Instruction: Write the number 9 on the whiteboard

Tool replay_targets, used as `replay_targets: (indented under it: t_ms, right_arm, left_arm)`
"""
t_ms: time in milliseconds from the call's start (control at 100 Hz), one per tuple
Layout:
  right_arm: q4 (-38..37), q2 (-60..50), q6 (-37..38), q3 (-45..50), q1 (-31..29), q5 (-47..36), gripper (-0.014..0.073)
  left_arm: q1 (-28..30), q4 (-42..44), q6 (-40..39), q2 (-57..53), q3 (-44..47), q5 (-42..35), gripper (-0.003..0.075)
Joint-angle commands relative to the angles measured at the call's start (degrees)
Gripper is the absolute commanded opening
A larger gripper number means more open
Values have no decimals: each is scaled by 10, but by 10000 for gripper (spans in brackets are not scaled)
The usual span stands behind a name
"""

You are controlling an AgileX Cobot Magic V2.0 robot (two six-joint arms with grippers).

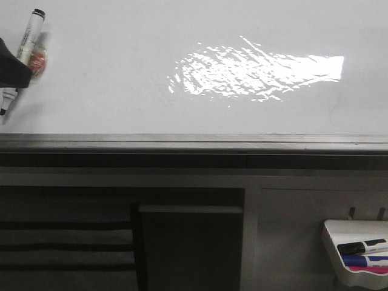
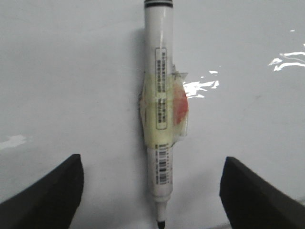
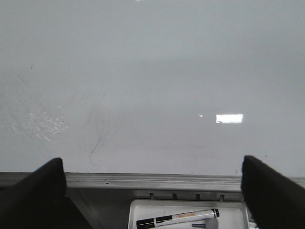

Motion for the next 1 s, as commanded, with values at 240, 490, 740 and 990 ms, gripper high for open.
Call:
replay_targets:
  t_ms: [240, 490, 740, 990]
  right_arm:
    - [0, 6, -3, -21, -3, -42, 657]
    - [0, 6, -3, -21, -3, -49, 657]
    - [7, 8, -3, -23, -3, -47, 657]
    - [30, 63, -30, -105, 16, 66, 657]
  left_arm:
    - [-4, 6, -1, 55, -50, -60, 298]
    - [-4, 6, -1, 50, -50, -47, 130]
    - [-4, 6, -1, -7, -50, 25, 36]
    - [-14, 10, 2, -98, -65, 179, -11]
